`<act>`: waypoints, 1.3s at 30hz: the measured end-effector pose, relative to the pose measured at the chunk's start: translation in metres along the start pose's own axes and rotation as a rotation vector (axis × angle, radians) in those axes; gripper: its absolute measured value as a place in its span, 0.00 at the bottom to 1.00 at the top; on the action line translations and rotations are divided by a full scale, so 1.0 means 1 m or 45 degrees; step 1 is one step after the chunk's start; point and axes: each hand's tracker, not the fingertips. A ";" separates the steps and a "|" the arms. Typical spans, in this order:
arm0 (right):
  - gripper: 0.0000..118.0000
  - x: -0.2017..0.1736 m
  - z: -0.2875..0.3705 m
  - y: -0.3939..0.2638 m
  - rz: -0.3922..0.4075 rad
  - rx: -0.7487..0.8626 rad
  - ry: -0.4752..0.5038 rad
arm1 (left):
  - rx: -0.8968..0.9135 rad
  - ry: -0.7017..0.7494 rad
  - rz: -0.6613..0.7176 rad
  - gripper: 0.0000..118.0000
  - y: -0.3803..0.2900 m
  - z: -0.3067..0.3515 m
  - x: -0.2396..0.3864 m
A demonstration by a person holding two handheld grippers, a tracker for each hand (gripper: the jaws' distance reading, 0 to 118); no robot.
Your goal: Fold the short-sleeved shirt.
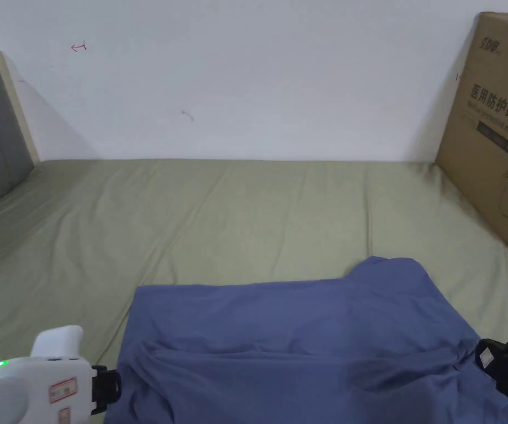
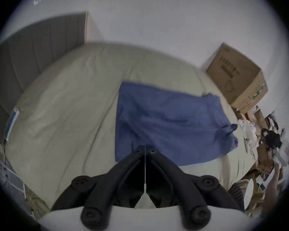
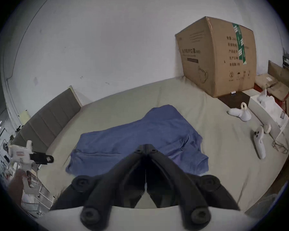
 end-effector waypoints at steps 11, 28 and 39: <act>0.00 0.020 -0.018 -0.008 0.001 -0.118 -0.046 | -0.182 0.249 -0.136 0.99 -0.018 -0.106 -0.009; 1.00 0.139 -0.143 -0.019 -0.103 -0.699 -0.403 | -0.030 0.039 -0.036 0.03 0.002 -0.020 -0.009; 0.04 0.098 -0.100 -0.005 0.157 -0.692 -0.250 | -0.045 0.009 0.017 0.03 -0.003 -0.009 -0.013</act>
